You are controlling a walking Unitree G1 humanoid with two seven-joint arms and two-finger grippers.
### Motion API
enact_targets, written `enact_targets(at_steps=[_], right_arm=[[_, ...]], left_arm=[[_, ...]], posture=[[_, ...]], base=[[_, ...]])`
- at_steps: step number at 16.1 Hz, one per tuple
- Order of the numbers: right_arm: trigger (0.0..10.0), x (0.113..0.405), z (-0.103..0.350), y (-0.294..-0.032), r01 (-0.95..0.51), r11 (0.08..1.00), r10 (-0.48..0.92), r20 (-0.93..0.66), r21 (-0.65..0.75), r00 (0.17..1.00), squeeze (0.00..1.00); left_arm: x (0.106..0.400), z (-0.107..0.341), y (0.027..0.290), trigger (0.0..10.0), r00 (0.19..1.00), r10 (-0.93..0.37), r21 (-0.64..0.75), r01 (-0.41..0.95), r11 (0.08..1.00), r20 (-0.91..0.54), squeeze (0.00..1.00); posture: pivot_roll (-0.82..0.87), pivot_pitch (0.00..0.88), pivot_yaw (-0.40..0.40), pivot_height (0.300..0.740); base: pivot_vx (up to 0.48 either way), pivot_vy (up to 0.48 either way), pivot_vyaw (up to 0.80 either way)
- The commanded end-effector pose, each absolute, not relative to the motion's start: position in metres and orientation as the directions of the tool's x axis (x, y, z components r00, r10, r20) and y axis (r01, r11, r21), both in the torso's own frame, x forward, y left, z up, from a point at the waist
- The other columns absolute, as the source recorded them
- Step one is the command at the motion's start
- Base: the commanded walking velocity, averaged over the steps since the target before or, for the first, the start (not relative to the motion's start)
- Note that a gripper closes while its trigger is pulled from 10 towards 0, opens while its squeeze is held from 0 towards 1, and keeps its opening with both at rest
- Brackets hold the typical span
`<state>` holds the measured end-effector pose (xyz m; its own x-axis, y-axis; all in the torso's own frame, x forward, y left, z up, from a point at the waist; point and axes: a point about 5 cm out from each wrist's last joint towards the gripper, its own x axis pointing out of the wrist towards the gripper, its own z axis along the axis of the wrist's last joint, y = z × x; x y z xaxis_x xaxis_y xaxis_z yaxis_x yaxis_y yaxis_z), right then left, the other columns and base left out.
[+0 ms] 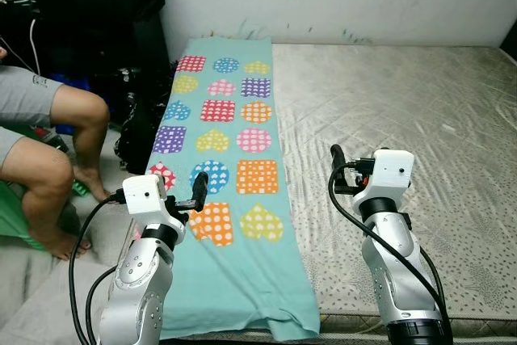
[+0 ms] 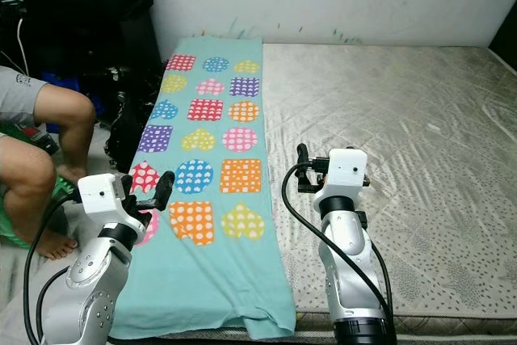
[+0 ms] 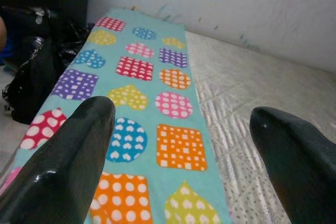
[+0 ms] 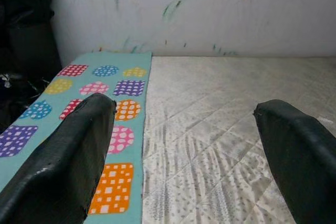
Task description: Clean up the room
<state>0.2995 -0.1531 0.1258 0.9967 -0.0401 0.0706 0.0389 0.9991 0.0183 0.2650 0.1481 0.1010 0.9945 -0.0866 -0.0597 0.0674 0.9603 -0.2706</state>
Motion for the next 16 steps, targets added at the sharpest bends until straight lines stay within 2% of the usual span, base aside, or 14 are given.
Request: enact_targets(at_steps=[1,9,13,16], right_arm=[[10.0,0.2992,0.1291,-0.1494,0.026,0.999,-0.028,0.076,0.032,0.997,0.0],[10.0,0.3025,0.1304,-0.1477,0.012,0.999,-0.014,0.074,0.034,0.997,0.0],[10.0,0.3047,0.129,-0.1459,0.012,0.999,-0.014,0.051,0.044,0.999,0.0],[10.0,0.3062,0.1284,-0.1468,0.02,0.998,-0.023,0.043,0.058,0.999,0.0]], left_arm=[[0.2642,0.1047,0.1508,10.0,0.995,-0.087,-0.266,0.07,0.961,-0.05,0.0],[0.2661,0.1039,0.1499,10.0,0.994,-0.091,-0.258,0.074,0.963,-0.056,0.0],[0.2662,0.104,0.1496,10.0,0.994,-0.092,-0.255,0.075,0.964,-0.054,0.0],[0.2659,0.104,0.1493,10.0,0.994,-0.092,-0.256,0.075,0.964,-0.055,0.0]], posture=[[-0.14,0.0,0.021,0.74],[-0.14,0.0,0.019,0.74],[-0.14,0.0,0.015,0.74],[-0.14,0.0,0.014,0.74]], base=[[0.0,0.285,0.0],[0.0,0.341,0.0],[0.0,0.0,0.0],[0.0,0.0,-0.8]])
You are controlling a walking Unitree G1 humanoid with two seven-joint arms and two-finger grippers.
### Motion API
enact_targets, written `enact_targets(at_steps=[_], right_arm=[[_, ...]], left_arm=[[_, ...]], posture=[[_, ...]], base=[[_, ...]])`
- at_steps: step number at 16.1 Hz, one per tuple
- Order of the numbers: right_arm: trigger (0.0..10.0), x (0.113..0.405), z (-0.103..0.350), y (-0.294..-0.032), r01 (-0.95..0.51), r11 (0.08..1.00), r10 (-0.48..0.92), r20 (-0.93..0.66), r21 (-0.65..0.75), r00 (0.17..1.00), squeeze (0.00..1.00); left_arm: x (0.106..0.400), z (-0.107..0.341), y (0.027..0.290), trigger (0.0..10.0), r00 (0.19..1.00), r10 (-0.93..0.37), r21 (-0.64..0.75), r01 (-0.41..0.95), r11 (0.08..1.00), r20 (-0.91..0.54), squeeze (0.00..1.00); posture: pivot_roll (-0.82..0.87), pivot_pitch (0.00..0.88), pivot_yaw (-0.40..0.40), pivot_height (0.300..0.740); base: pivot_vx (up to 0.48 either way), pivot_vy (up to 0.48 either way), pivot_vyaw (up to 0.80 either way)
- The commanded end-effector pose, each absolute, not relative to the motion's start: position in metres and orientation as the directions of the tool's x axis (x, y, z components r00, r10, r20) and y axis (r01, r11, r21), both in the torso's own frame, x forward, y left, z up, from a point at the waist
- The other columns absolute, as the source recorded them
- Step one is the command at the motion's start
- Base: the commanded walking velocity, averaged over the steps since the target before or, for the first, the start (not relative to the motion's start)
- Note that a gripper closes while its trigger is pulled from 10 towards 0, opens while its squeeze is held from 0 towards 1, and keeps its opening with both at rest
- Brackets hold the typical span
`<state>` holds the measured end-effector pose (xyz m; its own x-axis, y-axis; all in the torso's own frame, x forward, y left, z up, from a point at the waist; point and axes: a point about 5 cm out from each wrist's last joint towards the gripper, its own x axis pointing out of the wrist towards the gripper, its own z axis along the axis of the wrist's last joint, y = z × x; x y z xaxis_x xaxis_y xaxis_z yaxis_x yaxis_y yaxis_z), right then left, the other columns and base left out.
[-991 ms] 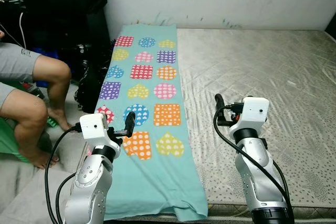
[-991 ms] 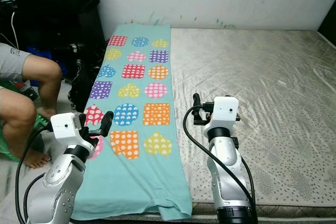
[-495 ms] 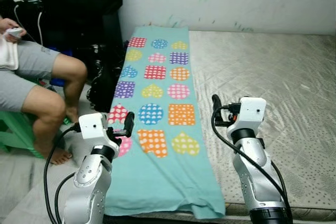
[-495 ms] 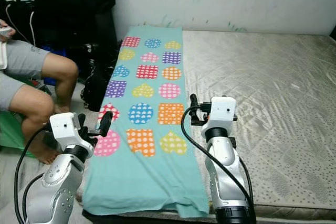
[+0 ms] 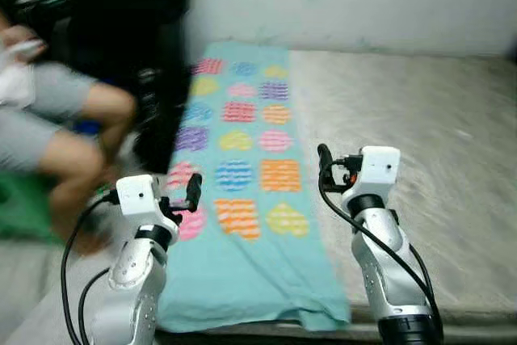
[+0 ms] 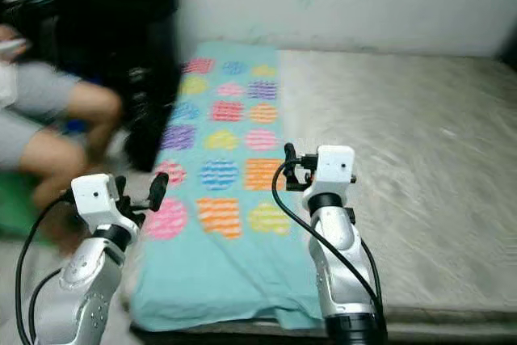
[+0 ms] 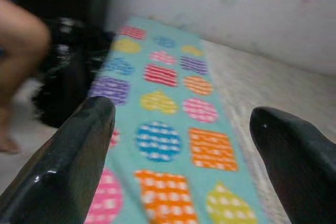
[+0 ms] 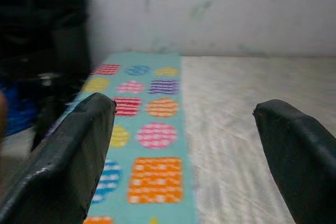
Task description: Clean up the room
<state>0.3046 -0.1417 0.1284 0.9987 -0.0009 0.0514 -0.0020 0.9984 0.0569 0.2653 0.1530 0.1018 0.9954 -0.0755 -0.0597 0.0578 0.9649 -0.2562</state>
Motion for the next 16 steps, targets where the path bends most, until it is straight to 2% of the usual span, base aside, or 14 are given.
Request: enact_targets(at_steps=[1,7,16], right_arm=[[10.0,0.3065,0.1286,-0.1468,0.02,0.998,-0.023,0.045,0.058,0.999,0.0],[10.0,0.3085,0.1315,-0.1443,0.012,0.998,-0.015,0.054,0.059,0.998,0.0],[10.0,0.3093,0.1307,-0.1389,-0.021,0.998,0.018,0.048,0.052,0.999,0.0]], left_arm=[[0.2659,0.104,0.1494,10.0,0.994,-0.093,-0.257,0.076,0.964,-0.056,0.0],[0.2658,0.1051,0.1489,10.0,0.994,-0.099,-0.261,0.083,0.962,-0.05,0.0],[0.2646,0.1049,0.1486,10.0,0.994,-0.099,-0.268,0.081,0.96,-0.055,0.0]], posture=[[-0.14,0.0,0.014,0.74],[-0.13,0.0,0.01,0.74],[-0.13,0.0,0.008,0.74]], base=[[0.0,0.0,-0.8],[0.0,0.0,-0.8],[0.0,0.0,0.0]])
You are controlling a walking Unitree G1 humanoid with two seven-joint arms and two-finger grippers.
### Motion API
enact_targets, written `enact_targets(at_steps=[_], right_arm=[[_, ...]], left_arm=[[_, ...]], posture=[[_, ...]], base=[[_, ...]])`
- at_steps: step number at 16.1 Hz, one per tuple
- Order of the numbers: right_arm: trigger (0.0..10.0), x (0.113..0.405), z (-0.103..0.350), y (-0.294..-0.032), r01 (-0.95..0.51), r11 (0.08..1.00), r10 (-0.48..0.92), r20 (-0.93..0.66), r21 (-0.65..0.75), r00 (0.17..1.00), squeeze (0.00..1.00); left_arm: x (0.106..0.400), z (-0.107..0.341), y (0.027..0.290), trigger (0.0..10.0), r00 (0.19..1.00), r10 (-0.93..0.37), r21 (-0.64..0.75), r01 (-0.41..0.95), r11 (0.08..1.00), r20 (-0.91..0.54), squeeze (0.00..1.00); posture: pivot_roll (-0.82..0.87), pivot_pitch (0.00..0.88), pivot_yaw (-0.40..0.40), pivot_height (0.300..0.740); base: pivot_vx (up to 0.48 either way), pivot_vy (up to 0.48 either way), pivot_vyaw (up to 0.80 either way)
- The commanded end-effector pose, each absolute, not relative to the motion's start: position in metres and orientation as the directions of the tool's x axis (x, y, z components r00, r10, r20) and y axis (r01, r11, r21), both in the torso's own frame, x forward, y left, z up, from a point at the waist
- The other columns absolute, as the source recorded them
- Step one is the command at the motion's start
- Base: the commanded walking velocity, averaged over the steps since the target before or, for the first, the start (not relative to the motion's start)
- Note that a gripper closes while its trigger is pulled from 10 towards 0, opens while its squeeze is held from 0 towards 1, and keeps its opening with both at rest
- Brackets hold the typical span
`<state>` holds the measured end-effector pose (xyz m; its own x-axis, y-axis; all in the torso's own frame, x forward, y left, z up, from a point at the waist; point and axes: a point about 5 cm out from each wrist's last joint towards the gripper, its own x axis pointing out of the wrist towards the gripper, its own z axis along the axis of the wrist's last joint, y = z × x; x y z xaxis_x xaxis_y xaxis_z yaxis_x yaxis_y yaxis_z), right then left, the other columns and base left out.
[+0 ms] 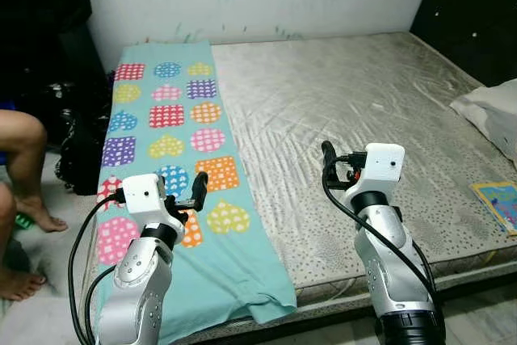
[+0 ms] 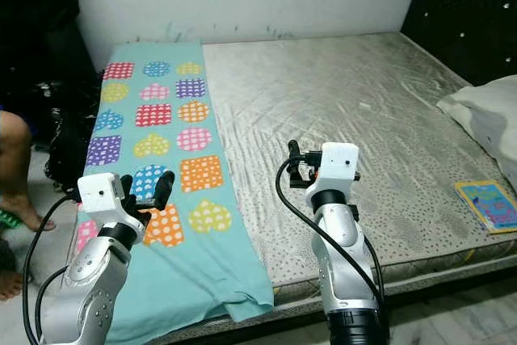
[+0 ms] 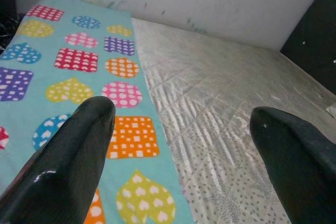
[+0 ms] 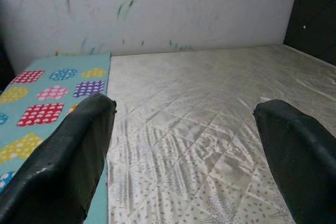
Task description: Clean up the room
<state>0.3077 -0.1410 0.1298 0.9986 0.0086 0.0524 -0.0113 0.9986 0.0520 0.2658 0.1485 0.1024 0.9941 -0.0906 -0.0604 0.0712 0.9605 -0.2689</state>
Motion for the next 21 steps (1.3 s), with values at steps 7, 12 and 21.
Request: enact_targets(at_steps=[7,12,21], right_arm=[[10.0,0.298,0.113,-0.132,-0.176,0.983,0.177,-0.023,0.043,0.984,0.0],[10.0,0.287,0.101,-0.158,-0.192,0.981,0.192,-0.077,-0.004,0.979,0.0],[10.0,0.287,0.102,-0.147,-0.215,0.975,0.218,-0.074,0.05,0.973,0.0]], left_arm=[[0.254,0.11,0.191,10.0,0.998,0.058,-0.103,-0.058,0.993,0.001,0.0],[0.228,0.097,0.213,10.0,0.995,0.101,-0.029,-0.101,0.994,-0.027,0.0],[0.238,0.099,0.198,10.0,0.998,0.039,-0.093,-0.043,0.995,-0.039,0.0]], posture=[[-0.1,0.0,-0.028,0.74],[-0.11,0.0,-0.031,0.74],[-0.12,0.0,-0.025,0.74]], base=[[0.0,0.0,0.0],[0.0,0.0,0.0],[0.0,0.0,-0.12]])
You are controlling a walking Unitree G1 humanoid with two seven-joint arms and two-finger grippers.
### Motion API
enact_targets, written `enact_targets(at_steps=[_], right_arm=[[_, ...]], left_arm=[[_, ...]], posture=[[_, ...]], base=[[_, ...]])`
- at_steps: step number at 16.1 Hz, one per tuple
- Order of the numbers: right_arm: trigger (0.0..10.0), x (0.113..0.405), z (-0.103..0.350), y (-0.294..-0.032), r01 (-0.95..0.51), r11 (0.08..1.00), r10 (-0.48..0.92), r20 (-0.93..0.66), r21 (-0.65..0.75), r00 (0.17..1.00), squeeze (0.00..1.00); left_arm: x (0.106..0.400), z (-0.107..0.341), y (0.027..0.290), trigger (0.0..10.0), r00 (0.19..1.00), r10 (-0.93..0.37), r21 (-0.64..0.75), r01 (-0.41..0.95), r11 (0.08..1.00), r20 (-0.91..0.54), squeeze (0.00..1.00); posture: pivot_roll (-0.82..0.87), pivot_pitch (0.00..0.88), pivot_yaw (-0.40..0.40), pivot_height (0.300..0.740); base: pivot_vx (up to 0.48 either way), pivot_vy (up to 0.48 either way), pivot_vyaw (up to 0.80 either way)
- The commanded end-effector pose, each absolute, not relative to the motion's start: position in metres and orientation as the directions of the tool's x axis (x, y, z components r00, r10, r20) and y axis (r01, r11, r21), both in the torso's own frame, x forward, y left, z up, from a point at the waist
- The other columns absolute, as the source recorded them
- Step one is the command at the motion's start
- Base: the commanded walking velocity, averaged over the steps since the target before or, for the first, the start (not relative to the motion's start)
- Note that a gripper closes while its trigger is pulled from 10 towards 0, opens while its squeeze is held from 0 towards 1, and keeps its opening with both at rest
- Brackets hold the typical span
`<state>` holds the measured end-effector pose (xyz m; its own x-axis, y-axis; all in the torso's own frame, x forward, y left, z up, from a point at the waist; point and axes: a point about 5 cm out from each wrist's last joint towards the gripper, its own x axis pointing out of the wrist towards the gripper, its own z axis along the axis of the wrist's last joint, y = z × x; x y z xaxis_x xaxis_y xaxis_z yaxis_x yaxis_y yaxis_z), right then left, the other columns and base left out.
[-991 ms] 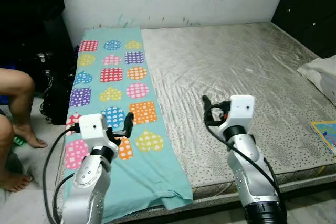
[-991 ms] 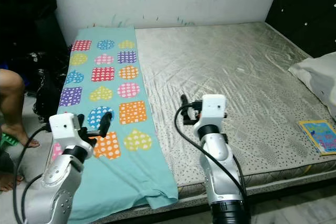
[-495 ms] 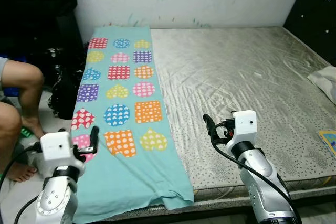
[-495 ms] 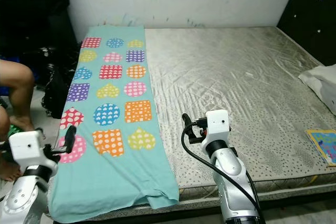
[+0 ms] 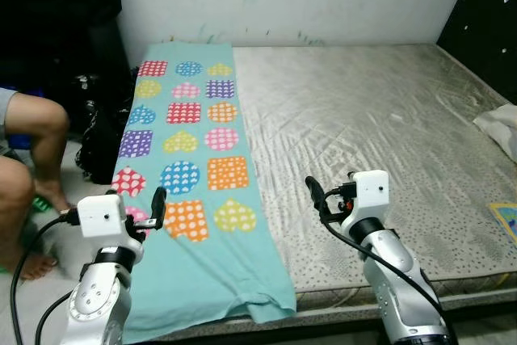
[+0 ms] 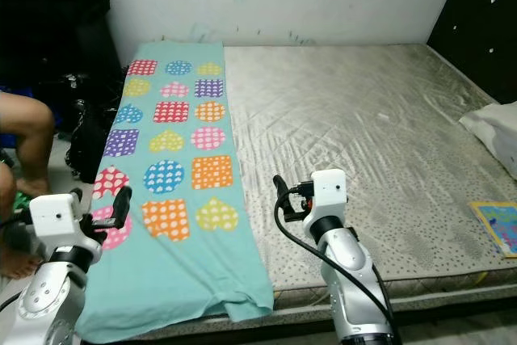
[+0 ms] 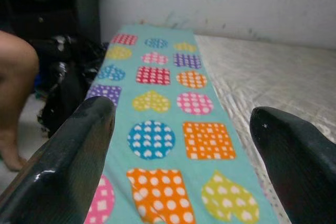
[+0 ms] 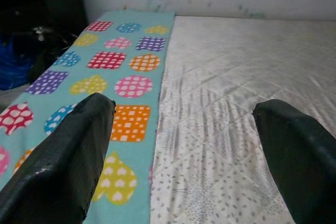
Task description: Clean up the room
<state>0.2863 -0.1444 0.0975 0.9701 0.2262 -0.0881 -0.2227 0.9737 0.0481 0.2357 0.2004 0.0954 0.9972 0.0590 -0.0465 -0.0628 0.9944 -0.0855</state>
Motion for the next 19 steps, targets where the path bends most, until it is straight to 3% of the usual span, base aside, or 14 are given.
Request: enact_targets(at_steps=[1,19], right_arm=[[10.0,0.2867,0.1021,-0.1458,-0.216,0.975,0.22,-0.075,0.051,0.973,0.0],[10.0,0.2869,0.1,-0.1364,-0.217,0.973,0.224,-0.097,0.085,0.97,0.0]], left_arm=[[0.238,0.0986,0.198,10.0,0.998,0.041,-0.098,-0.045,0.994,-0.042,0.0],[0.2391,0.0975,0.1955,10.0,0.997,0.027,-0.124,-0.036,0.992,-0.078,0.0]], posture=[[-0.12,0.0,-0.026,0.74],[-0.11,0.0,-0.027,0.74]], base=[[0.0,0.0,0.0],[0.0,0.0,0.0]])
